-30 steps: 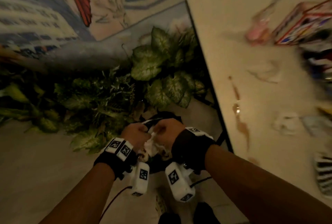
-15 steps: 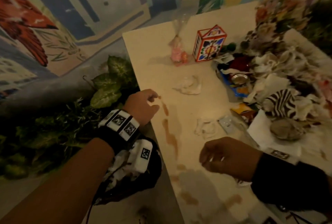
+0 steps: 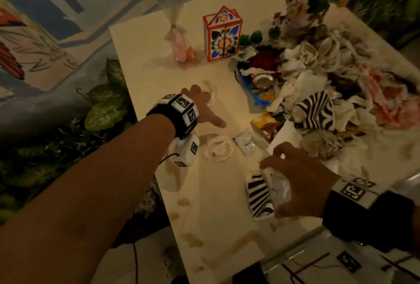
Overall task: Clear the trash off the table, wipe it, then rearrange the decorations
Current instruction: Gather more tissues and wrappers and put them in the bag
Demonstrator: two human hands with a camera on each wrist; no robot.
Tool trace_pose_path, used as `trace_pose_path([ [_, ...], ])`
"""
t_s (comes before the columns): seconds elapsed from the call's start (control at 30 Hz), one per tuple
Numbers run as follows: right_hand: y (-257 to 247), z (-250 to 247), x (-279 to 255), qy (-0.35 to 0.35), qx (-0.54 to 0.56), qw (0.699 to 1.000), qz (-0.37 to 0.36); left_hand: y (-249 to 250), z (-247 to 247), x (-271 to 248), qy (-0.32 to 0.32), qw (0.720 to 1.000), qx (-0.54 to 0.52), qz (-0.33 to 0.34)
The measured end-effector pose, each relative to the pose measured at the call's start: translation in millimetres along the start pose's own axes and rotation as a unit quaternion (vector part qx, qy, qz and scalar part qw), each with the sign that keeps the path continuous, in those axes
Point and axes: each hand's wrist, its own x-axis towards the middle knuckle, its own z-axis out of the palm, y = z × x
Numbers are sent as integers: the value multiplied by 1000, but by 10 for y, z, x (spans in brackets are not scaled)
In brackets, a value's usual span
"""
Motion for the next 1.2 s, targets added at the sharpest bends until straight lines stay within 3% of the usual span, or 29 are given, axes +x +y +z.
trace_pose_path([
  [0.1,-30,144,-32,-31,-7,999,13,153,168,-231,-4,999,16,45],
  [0.33,-122,364,226,30,-21,999,14,324,597,-582,45,995,9,90],
  [0.5,-216,318,455,79,-111,991,3,325,689,-601,104,990,-49,79],
  [0.57,-236,262,567,66,-126,990,8,326,718,-598,119,988,-52,82],
  [0.77,-241,69,820,-15,-86,995,46,267,765,-590,139,983,-95,67],
  [1.07,-259,13,980,70,-21,997,30,240,727,-551,144,980,-128,49],
  [1.2,-347,-24,1028,68,-31,997,33,234,737,-524,157,976,-144,45],
])
